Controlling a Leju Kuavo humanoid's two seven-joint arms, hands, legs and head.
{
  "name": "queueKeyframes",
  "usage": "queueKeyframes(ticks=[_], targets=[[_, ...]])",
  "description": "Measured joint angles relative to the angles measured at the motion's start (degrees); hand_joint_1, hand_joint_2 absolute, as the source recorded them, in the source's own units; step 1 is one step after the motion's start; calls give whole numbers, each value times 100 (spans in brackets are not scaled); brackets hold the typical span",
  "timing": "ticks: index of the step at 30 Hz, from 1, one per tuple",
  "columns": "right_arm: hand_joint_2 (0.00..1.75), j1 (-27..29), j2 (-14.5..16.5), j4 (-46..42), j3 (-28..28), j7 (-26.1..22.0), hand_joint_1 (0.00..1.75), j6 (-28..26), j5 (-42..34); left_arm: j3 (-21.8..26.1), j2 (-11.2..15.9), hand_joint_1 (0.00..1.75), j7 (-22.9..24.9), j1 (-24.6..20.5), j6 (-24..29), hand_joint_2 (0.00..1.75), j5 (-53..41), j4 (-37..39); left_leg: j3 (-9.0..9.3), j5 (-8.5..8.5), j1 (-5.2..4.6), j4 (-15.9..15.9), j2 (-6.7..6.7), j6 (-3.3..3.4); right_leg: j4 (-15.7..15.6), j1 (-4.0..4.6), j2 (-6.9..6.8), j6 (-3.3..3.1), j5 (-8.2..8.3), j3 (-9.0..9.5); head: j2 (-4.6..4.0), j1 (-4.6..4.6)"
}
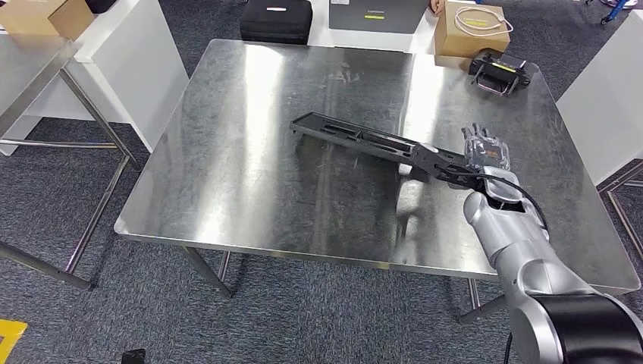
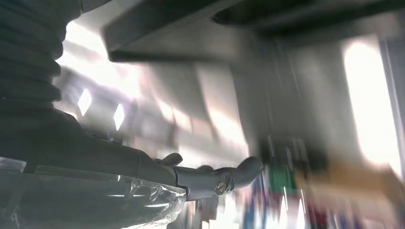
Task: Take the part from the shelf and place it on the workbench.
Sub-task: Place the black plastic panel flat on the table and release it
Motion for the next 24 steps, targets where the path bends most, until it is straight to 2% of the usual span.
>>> queueKeyframes(ticks=[2, 4, 6, 9, 13, 20, 22, 24], targets=[[175, -116, -93, 146, -219, 115, 0, 1195, -313, 1, 12, 0, 128, -6, -69, 0, -91, 0, 1, 1, -1, 1, -1, 2, 0, -1, -1, 2, 1, 3, 0, 1], [175, -208, -202, 249, -419, 254, 0, 2038, -502, 1, 27, 0, 245, -23, -111, 0, -172, -1, 3, 1, -5, 1, -2, 2, 0, -3, -1, 7, 5, 5, 0, 1], [175, -339, -331, 329, -616, 386, 0, 2455, -649, 1, 45, 0, 317, -52, -135, 0, -215, -2, 5, 2, -8, 1, -2, 3, 0, -5, -2, 11, 8, 8, 0, 0], [175, -508, -498, 405, -873, 509, 0, 2655, -754, 1, 60, 0, 365, -72, -157, 0, -237, -2, 8, 2, -8, 1, -2, 3, 0, -5, -3, 12, 8, 14, 0, 2], [0, -611, -615, 443, -1025, 535, 0, 2563, -750, 1, 62, 0, 373, -84, -194, 0, -248, -2, 13, 1, -8, 1, 2, 4, 0, -5, 2, 14, 9, 14, 0, -1], [0, -784, -716, 455, -1070, 519, 0, 2396, -697, 7, 82, 0, 370, -94, -285, 0, -301, -2, 5, -33, -35, 46, -2, 59, -8, -42, 0, 43, 14, 28, 0, -3], [0, -794, -734, 455, -1070, 500, 0, 2376, -693, 7, 91, 0, 371, -98, -286, 0, -319, -2, 3, -36, -54, 58, -2, 100, -17, -56, 0, 90, 24, 45, 0, -3], [0, -809, -761, 454, -1070, 487, 0, 2356, -668, 7, 98, 0, 374, -110, -286, 0, -324, -3, 45, 11, -59, -1, 4, 173, -22, -72, 1, 140, 19, 50, 0, -3]])
